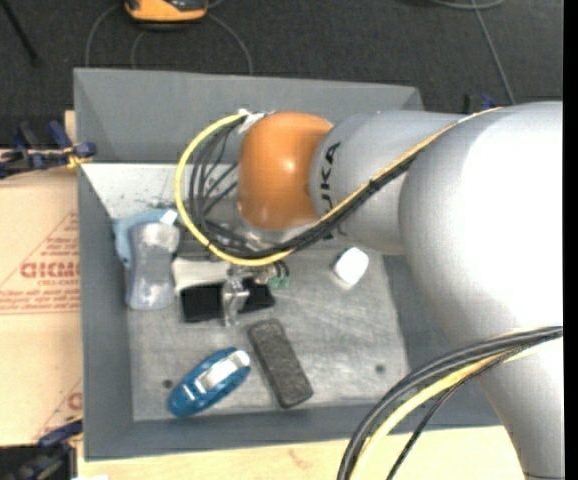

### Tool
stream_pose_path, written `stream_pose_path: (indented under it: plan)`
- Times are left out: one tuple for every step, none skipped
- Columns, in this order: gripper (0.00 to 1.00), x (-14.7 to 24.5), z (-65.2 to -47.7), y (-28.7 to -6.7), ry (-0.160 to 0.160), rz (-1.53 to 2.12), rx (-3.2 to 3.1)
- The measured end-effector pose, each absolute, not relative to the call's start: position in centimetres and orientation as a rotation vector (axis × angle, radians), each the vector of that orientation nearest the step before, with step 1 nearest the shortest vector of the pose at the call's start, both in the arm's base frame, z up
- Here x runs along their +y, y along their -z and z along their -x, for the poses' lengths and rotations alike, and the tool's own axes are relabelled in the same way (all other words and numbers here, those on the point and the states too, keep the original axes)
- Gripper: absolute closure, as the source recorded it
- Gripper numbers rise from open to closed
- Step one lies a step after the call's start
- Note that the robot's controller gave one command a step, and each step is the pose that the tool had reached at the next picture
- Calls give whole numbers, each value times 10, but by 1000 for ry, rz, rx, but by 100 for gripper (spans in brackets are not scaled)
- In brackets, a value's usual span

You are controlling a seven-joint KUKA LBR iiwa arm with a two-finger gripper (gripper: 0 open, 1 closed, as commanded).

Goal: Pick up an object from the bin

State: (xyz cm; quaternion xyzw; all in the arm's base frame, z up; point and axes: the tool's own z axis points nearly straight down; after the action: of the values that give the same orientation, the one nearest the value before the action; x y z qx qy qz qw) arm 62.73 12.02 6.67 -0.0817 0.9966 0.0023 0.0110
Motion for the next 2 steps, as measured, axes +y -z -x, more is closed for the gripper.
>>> stream_pose_path:
  plan:
    - [100,120,-627,-68,-7,259,3109]
    - [100,120,-626,-71,-6,261,3115]
